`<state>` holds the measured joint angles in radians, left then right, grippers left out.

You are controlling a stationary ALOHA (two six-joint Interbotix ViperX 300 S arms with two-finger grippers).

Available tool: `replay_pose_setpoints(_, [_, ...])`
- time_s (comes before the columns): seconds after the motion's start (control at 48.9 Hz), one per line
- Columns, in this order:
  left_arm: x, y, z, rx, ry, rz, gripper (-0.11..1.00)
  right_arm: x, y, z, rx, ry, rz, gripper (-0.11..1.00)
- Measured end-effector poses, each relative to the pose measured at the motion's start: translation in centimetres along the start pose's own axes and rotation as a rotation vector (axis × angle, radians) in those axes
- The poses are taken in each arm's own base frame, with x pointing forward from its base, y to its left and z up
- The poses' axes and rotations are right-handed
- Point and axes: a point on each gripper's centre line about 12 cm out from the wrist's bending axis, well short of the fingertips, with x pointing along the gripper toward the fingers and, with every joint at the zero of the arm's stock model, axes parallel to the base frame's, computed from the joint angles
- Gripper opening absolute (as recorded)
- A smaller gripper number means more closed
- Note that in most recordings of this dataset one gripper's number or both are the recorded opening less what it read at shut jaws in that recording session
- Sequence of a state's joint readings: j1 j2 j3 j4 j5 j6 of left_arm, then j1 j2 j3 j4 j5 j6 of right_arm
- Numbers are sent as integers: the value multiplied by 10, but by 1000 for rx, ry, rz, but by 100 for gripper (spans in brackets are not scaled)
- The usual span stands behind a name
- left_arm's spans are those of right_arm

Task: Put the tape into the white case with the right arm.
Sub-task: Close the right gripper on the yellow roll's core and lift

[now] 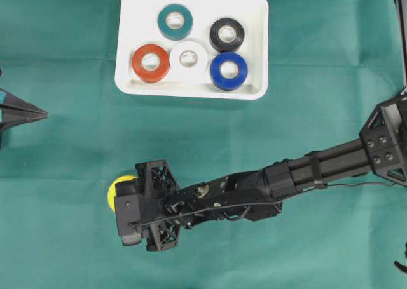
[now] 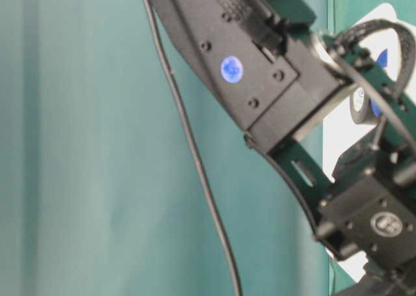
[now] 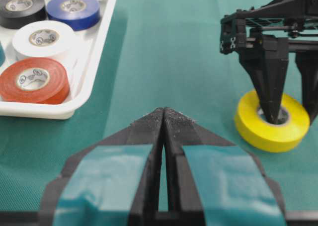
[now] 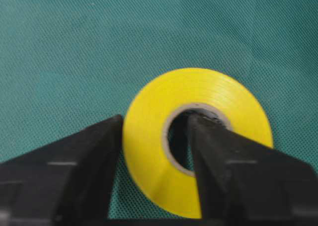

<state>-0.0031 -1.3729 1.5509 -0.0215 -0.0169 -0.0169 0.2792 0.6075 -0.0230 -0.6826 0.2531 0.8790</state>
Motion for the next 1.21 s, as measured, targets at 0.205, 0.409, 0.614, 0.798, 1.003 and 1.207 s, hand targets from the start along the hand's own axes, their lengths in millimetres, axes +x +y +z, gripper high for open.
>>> replay_pose_setpoints(0.205, [0,0,1,0,-2,1,1,0,1,1,-1,-1,-1,3])
replay_pose_setpoints(0.409, [0,0,0,0,0,2,1,0,1,1,1,0,-2,3])
replay_pose_setpoints(0.614, [0,0,0,0,0,2,1,-9,2,10,4,-19,1,3])
replay_pose_setpoints(0.798, [0,0,0,1,0,2,1,-35,-2,34,20,-58,-20,2])
replay_pose_setpoints(1.003, [0,0,0,0,0,2,1,-55,-16,50,32,-59,-83,2])
replay_pose_setpoints(1.207, [0,0,0,0,0,2,1,-64,-41,55,34,-36,-174,2])
